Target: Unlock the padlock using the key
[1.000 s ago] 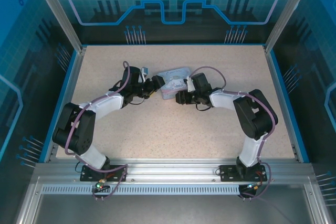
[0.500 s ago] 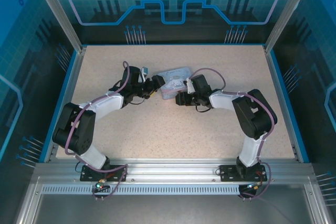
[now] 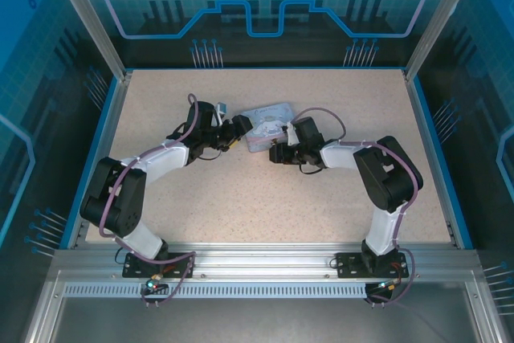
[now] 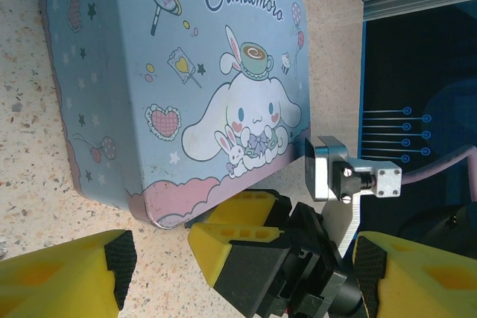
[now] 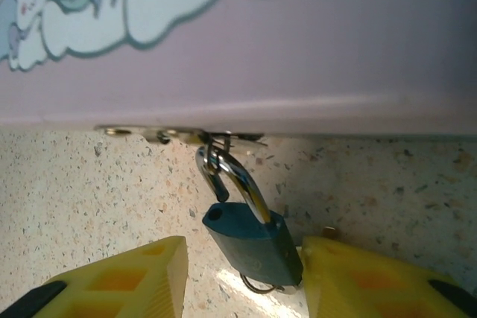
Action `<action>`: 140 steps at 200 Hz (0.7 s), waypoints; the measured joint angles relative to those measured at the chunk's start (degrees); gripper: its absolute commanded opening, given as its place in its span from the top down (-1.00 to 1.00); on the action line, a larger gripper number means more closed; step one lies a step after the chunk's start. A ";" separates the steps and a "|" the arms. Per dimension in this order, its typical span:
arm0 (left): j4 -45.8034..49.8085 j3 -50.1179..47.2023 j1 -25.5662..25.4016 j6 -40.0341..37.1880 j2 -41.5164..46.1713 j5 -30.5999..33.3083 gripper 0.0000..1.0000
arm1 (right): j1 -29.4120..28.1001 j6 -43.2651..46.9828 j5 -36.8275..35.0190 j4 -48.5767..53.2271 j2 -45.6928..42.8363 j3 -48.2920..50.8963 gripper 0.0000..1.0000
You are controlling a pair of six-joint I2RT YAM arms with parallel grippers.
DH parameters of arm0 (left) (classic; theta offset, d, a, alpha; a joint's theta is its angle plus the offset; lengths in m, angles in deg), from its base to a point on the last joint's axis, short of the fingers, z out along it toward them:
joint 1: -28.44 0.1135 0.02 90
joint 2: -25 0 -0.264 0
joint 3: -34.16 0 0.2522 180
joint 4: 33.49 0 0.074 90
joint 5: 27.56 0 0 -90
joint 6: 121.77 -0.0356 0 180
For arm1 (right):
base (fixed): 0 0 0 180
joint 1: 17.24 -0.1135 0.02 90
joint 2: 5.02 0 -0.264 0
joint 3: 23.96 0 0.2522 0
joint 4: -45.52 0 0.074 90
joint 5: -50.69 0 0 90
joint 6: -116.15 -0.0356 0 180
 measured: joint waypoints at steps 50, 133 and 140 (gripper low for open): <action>-0.02 0.00 0.00 0.02 0.00 0.00 -0.57 | 0.50 -0.85 0.42 -1.25 0.00 0.83 0.18; -0.02 0.72 0.00 0.02 0.00 0.00 -0.57 | 0.50 -0.87 0.90 -2.23 0.00 1.38 0.30; -0.07 0.74 0.00 0.02 0.00 0.00 -0.57 | 0.50 -0.85 0.90 -2.38 0.00 1.49 0.32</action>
